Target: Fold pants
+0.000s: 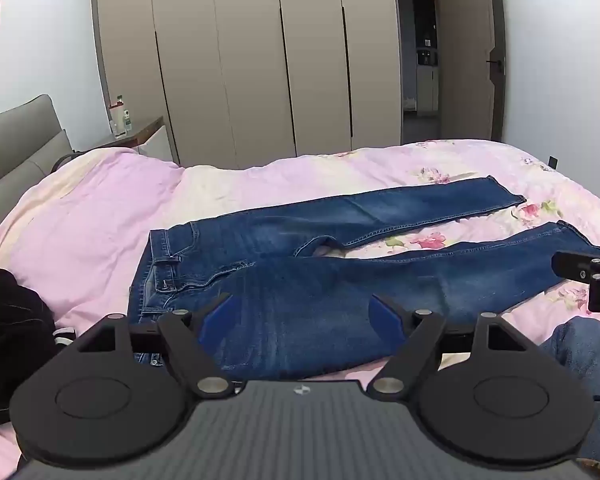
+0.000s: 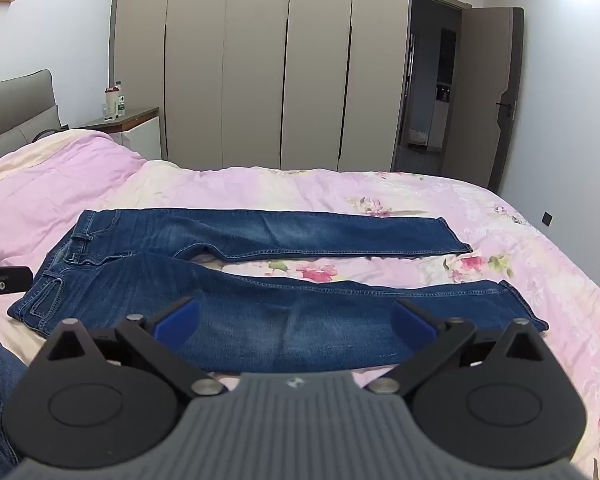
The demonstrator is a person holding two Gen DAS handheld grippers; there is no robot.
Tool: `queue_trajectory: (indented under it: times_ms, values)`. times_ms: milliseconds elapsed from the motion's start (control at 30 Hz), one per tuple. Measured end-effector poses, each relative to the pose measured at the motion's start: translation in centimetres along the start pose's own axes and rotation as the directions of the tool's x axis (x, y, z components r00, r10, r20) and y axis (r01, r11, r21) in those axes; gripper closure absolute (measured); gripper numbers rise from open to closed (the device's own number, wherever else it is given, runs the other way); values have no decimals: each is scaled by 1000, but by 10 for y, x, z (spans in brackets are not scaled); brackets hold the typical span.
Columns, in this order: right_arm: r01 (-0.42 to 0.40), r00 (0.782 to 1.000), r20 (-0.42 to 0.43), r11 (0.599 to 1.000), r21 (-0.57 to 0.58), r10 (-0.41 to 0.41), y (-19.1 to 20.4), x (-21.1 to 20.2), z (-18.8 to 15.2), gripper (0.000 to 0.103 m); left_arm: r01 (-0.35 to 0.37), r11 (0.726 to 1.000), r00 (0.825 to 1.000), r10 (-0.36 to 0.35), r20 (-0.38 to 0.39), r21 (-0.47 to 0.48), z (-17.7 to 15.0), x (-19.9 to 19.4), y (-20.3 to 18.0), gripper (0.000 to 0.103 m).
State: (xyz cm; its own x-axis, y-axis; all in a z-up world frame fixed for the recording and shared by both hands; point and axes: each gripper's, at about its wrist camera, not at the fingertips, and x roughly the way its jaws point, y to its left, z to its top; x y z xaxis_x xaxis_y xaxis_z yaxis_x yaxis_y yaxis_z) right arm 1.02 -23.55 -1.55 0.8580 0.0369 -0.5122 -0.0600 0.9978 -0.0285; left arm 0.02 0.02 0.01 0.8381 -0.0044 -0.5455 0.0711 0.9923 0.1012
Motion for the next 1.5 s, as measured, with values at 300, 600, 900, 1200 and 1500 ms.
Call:
queue_trajectory:
  times_ms: [300, 600, 900, 1200, 1500]
  values:
    - [4, 1000, -1, 1000, -2, -4, 0, 1, 1, 5, 1, 1000, 1000, -1, 0, 3, -4, 4, 2, 14]
    - [6, 1000, -1, 1000, 1, -6, 0, 1, -3, 5, -2, 1000, 1000, 2, -17, 6, -1, 1, 0, 14]
    - [14, 1000, -11, 1000, -10, -14, 3, 4, -4, 5, 4, 1000, 1000, -4, -31, 2, -1, 5, 4, 14]
    - [16, 1000, -19, 1000, -12, -16, 6, 7, -5, 5, 6, 1000, 999, -6, -36, -3, -3, 7, 3, 14]
    - [23, 999, -25, 1000, -5, -23, 7, 8, -6, 5, 6, 1000, 999, -7, -42, -5, -4, 9, 4, 14]
